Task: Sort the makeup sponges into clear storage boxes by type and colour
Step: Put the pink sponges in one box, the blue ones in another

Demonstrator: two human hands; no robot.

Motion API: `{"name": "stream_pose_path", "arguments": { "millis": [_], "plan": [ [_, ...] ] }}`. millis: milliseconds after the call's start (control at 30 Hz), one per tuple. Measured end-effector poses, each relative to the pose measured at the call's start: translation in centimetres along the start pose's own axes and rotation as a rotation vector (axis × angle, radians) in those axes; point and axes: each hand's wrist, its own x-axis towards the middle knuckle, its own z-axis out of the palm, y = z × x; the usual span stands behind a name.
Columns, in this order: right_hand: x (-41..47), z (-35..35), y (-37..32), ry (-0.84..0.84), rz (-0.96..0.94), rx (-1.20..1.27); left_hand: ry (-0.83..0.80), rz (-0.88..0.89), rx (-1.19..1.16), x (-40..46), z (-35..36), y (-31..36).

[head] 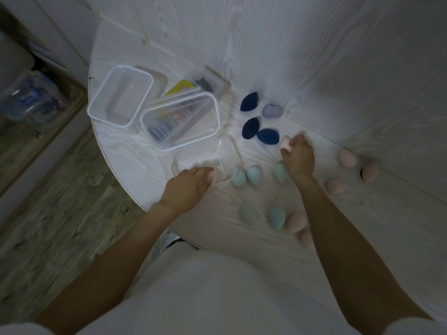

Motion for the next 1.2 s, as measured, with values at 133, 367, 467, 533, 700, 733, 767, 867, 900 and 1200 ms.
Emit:
{"name": "stream_pose_path", "arguments": {
  "millis": [133,367,467,533,700,733,767,867,900,1200],
  "plan": [
    [-3.8,-1.8,-1.0,0.008,0.010,0.191,-0.057,0.012,-0.007,0.8,0.0,-0.4],
    [-9.5,-0.7,-7.4,-0.186,-0.520,0.212,-0.063,-0.060,-0.041,1.7,-1.0,-0.5],
    [-9.0,1.2,-8.9,-0.124,-0.724,-0.103,-0.041,-0.082,-0.055,1.5,-0.8,-0.6],
    [-8.6,2.1,-9.5,-0.076,-0.793,-0.279,-0.014,-0.076,-0.060,1.2,-0.6,-0.6],
    [-8.4,2.4,-11.1,-0.096,-0.906,-0.589,-0.023,-0.046,0.008,-0.2,-0.1,-0.4],
    [-8.4,2.3,-11.2,-0.107,-0.916,-0.608,-0.035,-0.032,0.030,-0.4,0.0,-0.3],
    [-8.5,2.1,-11.3,-0.119,-0.918,-0.622,-0.044,-0.015,0.062,-0.5,0.2,-0.3],
    [-8.4,1.5,-11.0,-0.235,-0.908,-0.658,-0.055,0.000,0.105,-0.5,0.4,-0.3],
    [-8.2,1.7,-10.7,-0.271,-0.904,-0.653,-0.053,0.001,0.103,-0.5,0.5,-0.4],
    [-8.7,2.0,-9.9,-0.202,-0.817,-0.500,-0.002,0.021,0.116,-0.7,0.6,-0.4]
  ]
}}
